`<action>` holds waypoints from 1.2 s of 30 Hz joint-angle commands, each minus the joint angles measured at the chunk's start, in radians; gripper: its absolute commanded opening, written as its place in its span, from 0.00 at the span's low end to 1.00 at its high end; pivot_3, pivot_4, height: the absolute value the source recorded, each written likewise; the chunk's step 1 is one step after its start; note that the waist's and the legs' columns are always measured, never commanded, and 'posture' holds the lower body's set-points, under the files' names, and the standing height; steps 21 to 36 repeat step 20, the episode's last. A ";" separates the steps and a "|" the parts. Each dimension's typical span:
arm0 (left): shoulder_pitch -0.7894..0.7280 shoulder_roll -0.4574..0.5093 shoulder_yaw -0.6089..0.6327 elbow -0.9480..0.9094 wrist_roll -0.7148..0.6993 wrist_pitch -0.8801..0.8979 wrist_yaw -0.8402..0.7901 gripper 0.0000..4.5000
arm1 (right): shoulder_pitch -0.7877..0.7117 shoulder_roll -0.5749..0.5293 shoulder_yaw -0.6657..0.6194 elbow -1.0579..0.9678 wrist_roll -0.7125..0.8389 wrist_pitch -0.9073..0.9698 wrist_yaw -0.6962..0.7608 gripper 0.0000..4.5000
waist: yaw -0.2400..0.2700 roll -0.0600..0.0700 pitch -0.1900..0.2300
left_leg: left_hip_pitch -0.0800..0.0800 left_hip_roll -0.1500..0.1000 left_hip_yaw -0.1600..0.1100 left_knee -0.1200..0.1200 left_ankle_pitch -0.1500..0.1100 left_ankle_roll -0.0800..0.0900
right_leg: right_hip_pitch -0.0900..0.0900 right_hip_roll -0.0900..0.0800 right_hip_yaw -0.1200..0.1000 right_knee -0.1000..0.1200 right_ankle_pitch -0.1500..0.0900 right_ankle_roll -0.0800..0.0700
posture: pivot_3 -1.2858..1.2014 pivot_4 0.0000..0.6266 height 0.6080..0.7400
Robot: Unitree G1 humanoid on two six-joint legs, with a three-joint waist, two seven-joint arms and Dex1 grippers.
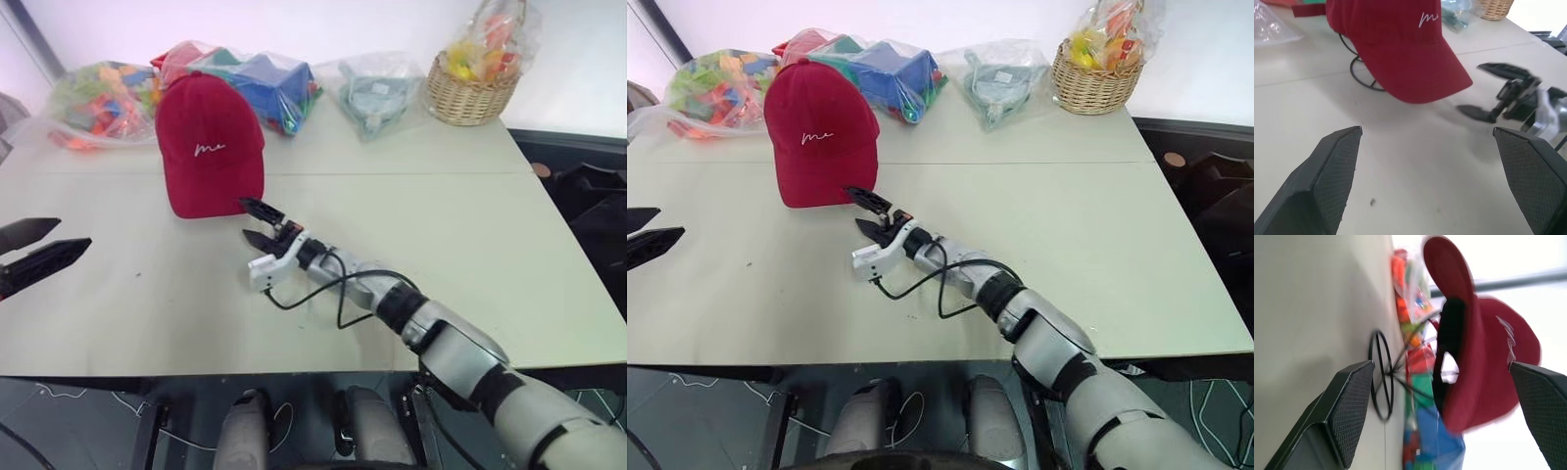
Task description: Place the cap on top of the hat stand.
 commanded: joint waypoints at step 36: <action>0.058 -0.076 -0.036 0.096 0.181 -0.216 0.102 1.00 | 0.241 -0.551 -0.805 -0.535 1.371 0.497 1.090 0.99 | 0.007 0.001 0.001 | 0.003 0.001 0.000 0.000 -0.001 0.001 | 0.003 0.001 -0.001 -0.001 0.000 0.000 | 0.52 0.24 1.00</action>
